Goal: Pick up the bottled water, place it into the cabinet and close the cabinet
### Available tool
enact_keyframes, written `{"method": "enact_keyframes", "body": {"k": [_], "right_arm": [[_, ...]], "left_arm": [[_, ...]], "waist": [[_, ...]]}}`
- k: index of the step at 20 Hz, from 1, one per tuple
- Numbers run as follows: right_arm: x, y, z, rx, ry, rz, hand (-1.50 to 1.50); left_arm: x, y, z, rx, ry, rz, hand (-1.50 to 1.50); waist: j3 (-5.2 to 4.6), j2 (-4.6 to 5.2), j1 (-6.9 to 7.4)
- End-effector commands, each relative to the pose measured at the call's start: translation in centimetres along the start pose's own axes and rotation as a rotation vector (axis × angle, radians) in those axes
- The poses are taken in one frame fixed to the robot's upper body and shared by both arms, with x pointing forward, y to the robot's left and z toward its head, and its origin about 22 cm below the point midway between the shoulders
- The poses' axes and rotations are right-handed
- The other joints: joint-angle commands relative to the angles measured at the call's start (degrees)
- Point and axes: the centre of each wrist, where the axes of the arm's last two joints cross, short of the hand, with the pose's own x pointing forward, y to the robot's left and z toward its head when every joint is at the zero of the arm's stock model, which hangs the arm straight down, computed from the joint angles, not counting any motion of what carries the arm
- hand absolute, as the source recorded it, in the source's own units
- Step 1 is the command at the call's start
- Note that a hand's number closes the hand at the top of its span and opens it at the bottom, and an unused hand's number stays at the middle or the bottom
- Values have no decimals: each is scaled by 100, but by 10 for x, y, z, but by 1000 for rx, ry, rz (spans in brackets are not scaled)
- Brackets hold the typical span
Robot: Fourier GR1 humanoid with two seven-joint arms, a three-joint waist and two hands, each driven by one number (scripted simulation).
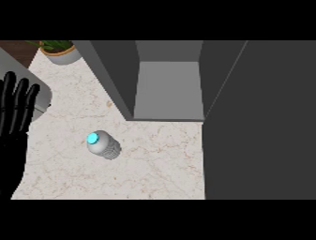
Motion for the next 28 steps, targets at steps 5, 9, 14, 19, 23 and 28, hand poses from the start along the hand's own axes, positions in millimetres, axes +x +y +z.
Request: {"method": "enact_keyframes", "body": {"k": [5, 9, 14, 19, 23, 28], "right_arm": [[4, -1, 23, -12, 32, 12, -150], [18, 20, 36, 170, 119, -164, -150], [75, 12, 55, 184, 137, -181, -150], [80, 19, 57, 181, 111, -194, -150], [114, 20, 65, 186, 133, -195, -150], [95, 41, 52, 149, 131, -203, -150]], "left_arm": [[4, 32, -7, -329, -45, 89, -150], [-14, 14, 22, -352, 183, 414, -150], [32, 29, 33, -354, 211, 462, -150], [67, 53, 37, -358, 217, 457, -150], [71, 40, 46, -313, 253, 467, -150], [78, 59, 34, -307, 277, 442, -150]], "waist": [[-152, -101, -175], [-154, -132, -127], [-151, -135, -122], [-147, -107, -105], [-148, -112, -125], [-149, -105, -114]]}}
